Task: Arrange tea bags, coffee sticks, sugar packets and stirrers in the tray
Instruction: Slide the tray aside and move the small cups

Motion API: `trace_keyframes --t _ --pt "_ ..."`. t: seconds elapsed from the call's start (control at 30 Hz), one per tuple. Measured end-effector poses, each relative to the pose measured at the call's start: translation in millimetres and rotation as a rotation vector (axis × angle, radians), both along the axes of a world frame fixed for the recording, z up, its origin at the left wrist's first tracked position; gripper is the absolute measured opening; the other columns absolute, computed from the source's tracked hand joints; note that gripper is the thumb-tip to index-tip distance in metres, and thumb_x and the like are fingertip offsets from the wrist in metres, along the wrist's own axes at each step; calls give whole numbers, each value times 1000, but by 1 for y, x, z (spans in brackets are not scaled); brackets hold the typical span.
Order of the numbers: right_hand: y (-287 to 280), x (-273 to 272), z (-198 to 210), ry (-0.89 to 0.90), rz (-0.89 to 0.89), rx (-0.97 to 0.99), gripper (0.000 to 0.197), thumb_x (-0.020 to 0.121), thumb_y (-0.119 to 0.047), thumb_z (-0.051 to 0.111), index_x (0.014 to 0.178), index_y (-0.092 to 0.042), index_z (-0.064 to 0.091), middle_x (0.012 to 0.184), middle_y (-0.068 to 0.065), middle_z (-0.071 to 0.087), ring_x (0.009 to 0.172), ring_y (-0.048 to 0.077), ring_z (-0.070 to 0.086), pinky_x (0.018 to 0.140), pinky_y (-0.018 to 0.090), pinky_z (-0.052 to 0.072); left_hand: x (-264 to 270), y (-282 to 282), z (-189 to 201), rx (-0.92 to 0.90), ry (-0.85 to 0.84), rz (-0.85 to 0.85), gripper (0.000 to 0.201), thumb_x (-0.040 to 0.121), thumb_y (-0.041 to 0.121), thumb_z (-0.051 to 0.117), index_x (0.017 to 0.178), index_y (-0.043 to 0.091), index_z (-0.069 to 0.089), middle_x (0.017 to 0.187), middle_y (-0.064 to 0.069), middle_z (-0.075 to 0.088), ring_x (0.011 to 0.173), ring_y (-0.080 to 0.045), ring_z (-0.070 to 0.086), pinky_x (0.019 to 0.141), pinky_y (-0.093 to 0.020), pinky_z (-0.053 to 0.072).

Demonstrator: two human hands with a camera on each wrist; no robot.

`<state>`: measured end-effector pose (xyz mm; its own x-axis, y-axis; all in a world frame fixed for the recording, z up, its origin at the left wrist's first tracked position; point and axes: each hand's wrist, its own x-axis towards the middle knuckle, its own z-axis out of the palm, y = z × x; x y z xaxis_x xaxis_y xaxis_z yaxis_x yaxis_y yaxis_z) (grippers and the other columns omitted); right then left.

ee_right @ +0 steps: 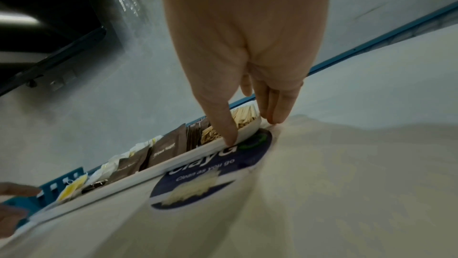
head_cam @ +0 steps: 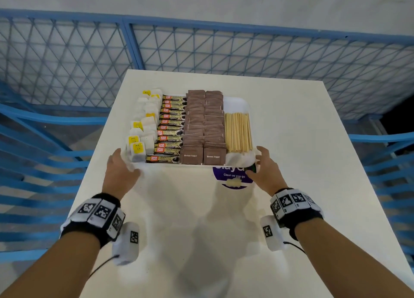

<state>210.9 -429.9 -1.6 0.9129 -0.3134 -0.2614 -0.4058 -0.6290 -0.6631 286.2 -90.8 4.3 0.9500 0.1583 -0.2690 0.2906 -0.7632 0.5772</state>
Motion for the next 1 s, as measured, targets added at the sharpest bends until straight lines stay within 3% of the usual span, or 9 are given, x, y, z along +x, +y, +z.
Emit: trace_keyframes --t 0.07,0.2,0.3,0.4,0.53,0.63,0.7,0.83,1.0 --pt "1 -20 1 -12 -45 18 69 82 -9 66 140 -8 28 123 16 56 112 26 54 87 27 42 -19 -10 -3 58 -132 -64 63 79 7 62 135 -2 37 133 -24 42 125 -40 39 107 -49 32" --pt "1 -74 3 -7 -123 -18 41 82 -10 67 120 -7 53 104 11 63 85 18 56 88 30 48 -71 -52 1 -63 -241 -205 43 77 -2 64 119 2 56 118 -19 51 104 -36 55 95 -38 41" --pt "-2 -127 10 -23 -162 -69 16 82 -8 66 98 -9 66 88 6 67 75 18 59 80 29 51 -104 -91 4 -143 -153 -470 23 82 1 61 104 10 64 104 -3 56 86 -17 57 79 -20 42" --pt "-13 -183 16 -59 -182 -147 12 82 -6 66 81 -18 63 74 -1 64 67 14 58 63 18 46 -132 -136 7 -213 -84 -664 15 85 7 58 98 13 64 93 2 60 76 -10 55 76 -25 47" --pt "-33 -250 26 -120 -269 -273 19 79 -2 68 78 -20 60 67 -7 53 62 9 51 58 12 34 -166 -203 19 -223 -23 -899 18 90 13 52 106 13 61 103 0 63 90 -13 59 79 -20 45" --pt "-46 -286 35 -222 -354 -433 16 74 2 71 81 -10 64 67 -2 49 62 18 47 57 22 38 -190 -252 31 -201 -26 -1077 25 91 12 50 115 14 57 115 -3 58 101 -19 56 86 -26 42" --pt "-56 -305 37 -285 -429 -500 11 78 -10 69 85 -5 62 73 2 50 69 18 45 63 30 39 -204 -281 37 -168 -52 -1192 32 91 12 49 122 13 53 122 -5 53 106 -23 53 90 -31 41" --pt "-82 -339 24 -243 -585 -672 57 71 -46 56 98 5 55 89 23 55 86 31 45 74 40 35 -235 -326 39 -33 -105 -1389 46 89 12 51 134 10 40 132 -12 42 111 -31 48 92 -40 41" --pt "-102 -364 0 35 -590 -606 85 65 -61 56 115 7 53 107 27 55 95 42 53 77 49 47 -262 -360 32 38 -127 -1503 58 86 8 56 139 8 33 141 -18 32 114 -36 45 91 -43 39"
